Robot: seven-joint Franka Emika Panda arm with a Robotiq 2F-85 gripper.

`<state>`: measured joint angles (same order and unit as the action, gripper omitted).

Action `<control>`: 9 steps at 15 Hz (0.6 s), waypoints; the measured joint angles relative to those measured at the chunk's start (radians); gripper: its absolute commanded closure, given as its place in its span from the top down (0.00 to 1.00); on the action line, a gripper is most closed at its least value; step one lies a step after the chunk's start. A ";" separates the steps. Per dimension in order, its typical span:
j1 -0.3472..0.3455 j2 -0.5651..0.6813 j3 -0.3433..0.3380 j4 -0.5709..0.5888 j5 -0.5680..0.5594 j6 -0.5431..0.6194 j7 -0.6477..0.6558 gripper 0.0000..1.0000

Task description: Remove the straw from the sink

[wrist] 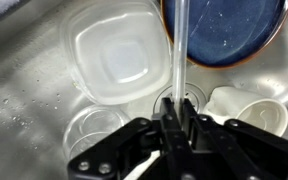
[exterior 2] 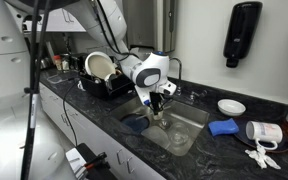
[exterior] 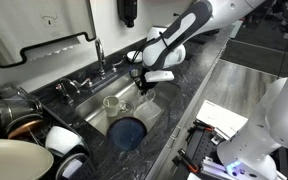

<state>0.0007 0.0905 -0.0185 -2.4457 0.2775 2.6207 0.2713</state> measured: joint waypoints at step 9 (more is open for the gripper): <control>0.000 -0.014 -0.011 -0.002 0.000 -0.001 0.016 0.03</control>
<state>0.0007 0.0769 -0.0294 -2.4480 0.2776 2.6201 0.2873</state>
